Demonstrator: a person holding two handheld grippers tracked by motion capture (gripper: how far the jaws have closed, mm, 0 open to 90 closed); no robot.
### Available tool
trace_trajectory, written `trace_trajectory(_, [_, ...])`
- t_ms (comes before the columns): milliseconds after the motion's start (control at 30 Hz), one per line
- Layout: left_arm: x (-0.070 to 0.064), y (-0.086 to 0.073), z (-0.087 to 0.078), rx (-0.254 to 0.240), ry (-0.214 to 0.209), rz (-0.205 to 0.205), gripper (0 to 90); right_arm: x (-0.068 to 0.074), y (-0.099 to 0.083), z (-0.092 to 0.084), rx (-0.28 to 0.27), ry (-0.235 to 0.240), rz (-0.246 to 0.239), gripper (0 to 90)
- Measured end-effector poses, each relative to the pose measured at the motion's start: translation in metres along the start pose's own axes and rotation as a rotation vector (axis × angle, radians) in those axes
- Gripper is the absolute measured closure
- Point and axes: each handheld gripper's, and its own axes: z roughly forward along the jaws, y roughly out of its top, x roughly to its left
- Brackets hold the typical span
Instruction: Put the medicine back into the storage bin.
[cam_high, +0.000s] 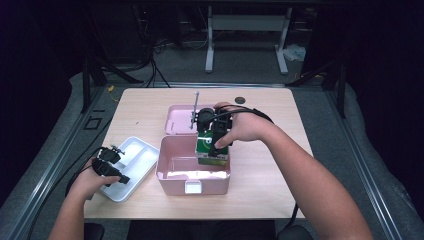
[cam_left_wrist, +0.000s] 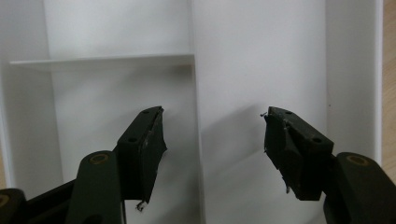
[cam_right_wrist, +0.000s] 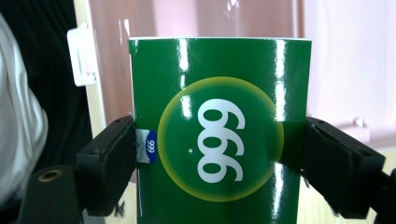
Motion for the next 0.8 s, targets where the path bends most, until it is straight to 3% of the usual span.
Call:
trace_trajectory(200, [0.0, 0.0, 0.0, 0.0, 0.002, 0.001, 37.9, 0.003, 0.0, 0.014, -0.012, 0.055, -0.084, 15.9])
trace_trajectory(233, [0.0, 0.0, 0.0, 0.001, 0.002, -0.002, 37.9, 0.003, 0.0, 0.015, 0.009, 0.07, -0.091, 15.9])
trace_trajectory(433, [-0.001, 0.0, 0.001, 0.003, 0.0, 0.0, 37.9, -0.001, -0.002, 0.035, 0.029, 0.059, -0.084, 15.9])
trace_trajectory(667, [0.0, 0.0, 0.001, 0.004, 0.001, 0.004, 37.8, -0.005, -0.006, 0.058, 0.034, 0.087, -0.07, 15.9])
trace_trajectory(800, [0.0, 0.0, 0.001, 0.004, 0.0, 0.004, 37.8, -0.005, -0.008, 0.073, 0.042, 0.073, -0.069, 15.8])
